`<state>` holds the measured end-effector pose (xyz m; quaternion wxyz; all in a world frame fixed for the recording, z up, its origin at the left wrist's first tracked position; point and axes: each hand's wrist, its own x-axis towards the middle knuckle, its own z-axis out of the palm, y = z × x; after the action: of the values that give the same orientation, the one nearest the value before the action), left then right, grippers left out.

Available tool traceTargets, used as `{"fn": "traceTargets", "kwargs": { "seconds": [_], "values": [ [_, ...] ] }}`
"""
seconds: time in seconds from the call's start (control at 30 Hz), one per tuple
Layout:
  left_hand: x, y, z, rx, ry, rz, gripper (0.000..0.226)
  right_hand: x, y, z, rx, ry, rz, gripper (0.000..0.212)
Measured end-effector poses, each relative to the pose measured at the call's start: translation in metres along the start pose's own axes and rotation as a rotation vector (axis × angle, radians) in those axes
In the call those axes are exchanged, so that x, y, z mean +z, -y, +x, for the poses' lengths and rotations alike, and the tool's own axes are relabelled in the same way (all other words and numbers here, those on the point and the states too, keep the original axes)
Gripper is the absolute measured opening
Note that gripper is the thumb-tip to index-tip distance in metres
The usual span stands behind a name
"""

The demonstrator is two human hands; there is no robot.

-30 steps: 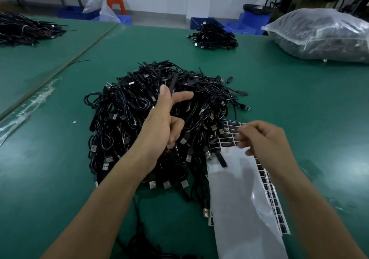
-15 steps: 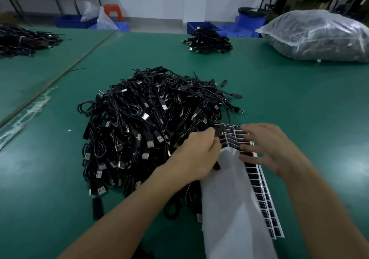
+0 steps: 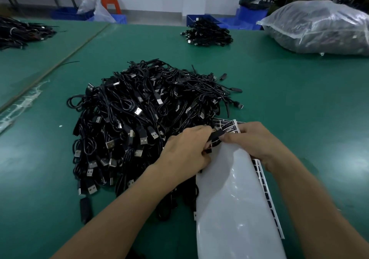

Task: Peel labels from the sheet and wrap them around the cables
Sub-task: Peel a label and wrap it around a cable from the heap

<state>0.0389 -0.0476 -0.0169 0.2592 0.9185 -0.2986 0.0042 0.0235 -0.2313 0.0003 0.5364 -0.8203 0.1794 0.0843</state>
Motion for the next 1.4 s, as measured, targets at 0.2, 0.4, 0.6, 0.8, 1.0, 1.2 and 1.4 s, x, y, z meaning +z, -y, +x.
{"fn": "traceTargets", "kwargs": {
  "seconds": [0.2, 0.4, 0.6, 0.8, 1.0, 1.2, 1.4],
  "values": [
    [0.005, 0.008, 0.004, -0.001, -0.080, -0.017, 0.034, -0.010, -0.019, 0.002, 0.000, -0.114, 0.195, 0.022],
    [0.008, 0.005, 0.006, -0.067, -0.131, -0.101, 0.026, -0.006, -0.019, -0.002, 0.014, -0.025, 0.275, 0.044],
    [0.010, 0.003, 0.007, -0.032, -0.144, -0.054, 0.040, 0.000, -0.018, -0.009, -0.056, -0.022, 0.238, 0.046],
    [0.010, 0.001, 0.006, -0.047, -0.173, -0.095, 0.039, 0.007, -0.013, -0.012, -0.049, -0.022, 0.261, 0.040],
    [0.010, 0.000, 0.006, -0.037, -0.184, -0.101, 0.046, 0.011, -0.011, -0.016, -0.065, -0.025, 0.266, 0.029],
    [0.011, 0.000, 0.007, -0.063, -0.177, -0.113, 0.046, 0.014, -0.010, -0.015, -0.053, -0.030, 0.253, 0.021],
    [0.010, 0.000, 0.008, -0.072, -0.165, -0.147, 0.045, 0.015, -0.009, -0.016, -0.058, -0.030, 0.201, 0.012]
  ]
}}
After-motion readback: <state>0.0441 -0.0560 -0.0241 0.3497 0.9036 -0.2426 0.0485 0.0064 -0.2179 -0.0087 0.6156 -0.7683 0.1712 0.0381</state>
